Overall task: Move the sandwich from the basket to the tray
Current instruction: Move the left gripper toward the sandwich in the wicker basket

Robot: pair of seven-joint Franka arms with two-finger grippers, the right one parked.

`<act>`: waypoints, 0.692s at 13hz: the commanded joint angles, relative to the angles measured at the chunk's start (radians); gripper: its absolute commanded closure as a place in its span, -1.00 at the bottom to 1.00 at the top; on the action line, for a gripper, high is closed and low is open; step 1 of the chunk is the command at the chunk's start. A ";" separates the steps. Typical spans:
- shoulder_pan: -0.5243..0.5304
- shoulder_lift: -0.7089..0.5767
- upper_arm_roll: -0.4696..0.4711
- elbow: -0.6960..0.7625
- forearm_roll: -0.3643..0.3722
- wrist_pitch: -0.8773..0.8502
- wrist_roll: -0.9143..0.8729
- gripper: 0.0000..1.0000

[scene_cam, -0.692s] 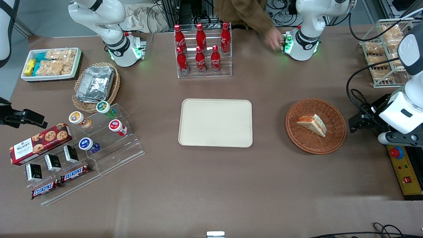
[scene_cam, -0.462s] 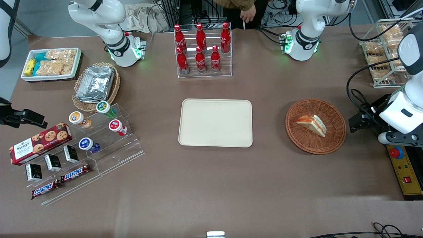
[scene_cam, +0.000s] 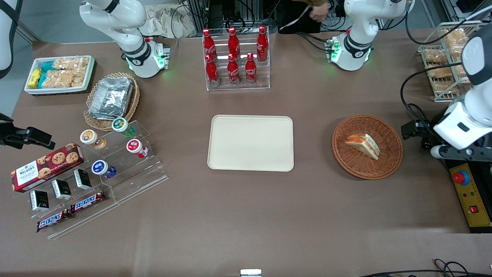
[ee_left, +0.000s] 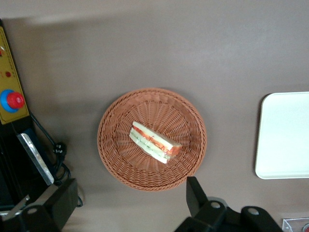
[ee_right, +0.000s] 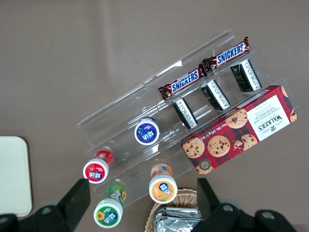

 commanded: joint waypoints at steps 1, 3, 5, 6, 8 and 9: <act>-0.004 -0.263 0.020 -0.432 0.002 0.245 -0.136 -1.00; -0.006 -0.291 0.017 -0.535 0.006 0.293 -0.268 -1.00; -0.016 -0.266 0.005 -0.556 0.011 0.299 -0.491 -0.98; -0.016 -0.236 -0.006 -0.554 0.008 0.307 -0.614 -0.98; -0.016 -0.187 -0.023 -0.574 -0.001 0.382 -0.814 -0.98; -0.016 -0.161 -0.023 -0.592 -0.001 0.428 -0.883 -0.98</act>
